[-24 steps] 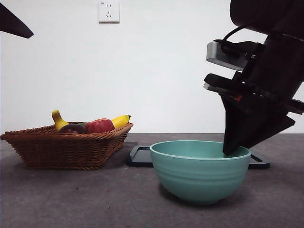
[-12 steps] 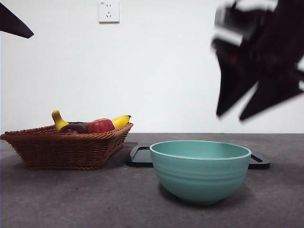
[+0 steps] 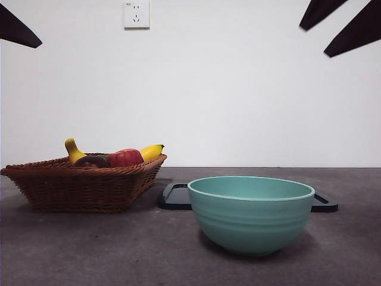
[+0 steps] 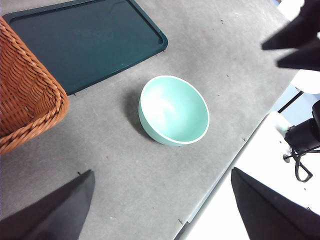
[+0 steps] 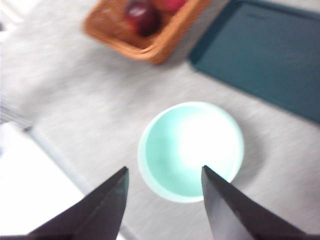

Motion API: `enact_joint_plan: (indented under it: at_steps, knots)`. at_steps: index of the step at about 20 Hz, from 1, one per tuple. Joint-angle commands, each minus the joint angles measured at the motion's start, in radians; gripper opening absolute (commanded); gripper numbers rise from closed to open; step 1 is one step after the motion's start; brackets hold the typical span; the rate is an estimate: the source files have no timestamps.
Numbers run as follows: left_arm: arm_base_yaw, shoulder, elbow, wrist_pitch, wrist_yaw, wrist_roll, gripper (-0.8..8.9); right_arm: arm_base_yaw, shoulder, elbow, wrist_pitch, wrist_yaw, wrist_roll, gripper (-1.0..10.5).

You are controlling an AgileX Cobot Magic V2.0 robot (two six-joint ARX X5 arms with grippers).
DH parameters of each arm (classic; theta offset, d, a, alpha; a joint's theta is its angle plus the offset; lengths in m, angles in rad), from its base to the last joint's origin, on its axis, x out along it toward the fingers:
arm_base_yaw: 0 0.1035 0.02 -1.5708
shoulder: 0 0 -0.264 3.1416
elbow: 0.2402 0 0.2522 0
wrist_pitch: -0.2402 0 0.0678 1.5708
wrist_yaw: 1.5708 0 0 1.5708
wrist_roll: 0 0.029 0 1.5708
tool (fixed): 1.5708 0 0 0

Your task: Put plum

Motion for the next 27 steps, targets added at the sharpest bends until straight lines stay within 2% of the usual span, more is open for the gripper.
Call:
enact_joint_plan:
  at_steps: [1, 13, 14, 15, 18, 27]
  knots:
    - [-0.005, 0.006, 0.018, 0.011, 0.005, 0.009, 4.33, 0.006, -0.015, 0.017, -0.038, -0.026, 0.021, 2.3]
    - [-0.005, 0.006, 0.018, 0.01, 0.005, 0.008, 4.26, 0.006, -0.016, 0.017, -0.053, -0.024, 0.017, 2.3]
    - [-0.005, 0.006, 0.018, 0.011, 0.005, 0.008, 3.74, 0.006, -0.016, 0.017, -0.053, -0.024, 0.017, 2.3]
    - [-0.005, 0.006, 0.018, 0.011, 0.005, 0.009, 2.73, 0.006, -0.016, 0.017, -0.053, -0.025, 0.016, 2.2]
    - [-0.005, 0.006, 0.018, 0.011, 0.005, 0.009, 0.08, 0.006, -0.016, 0.017, -0.054, -0.013, 0.002, 0.1]
    - [-0.005, 0.006, 0.018, 0.012, 0.005, 0.008, 0.07, 0.006, -0.016, 0.017, -0.048, -0.01, -0.002, 0.0]
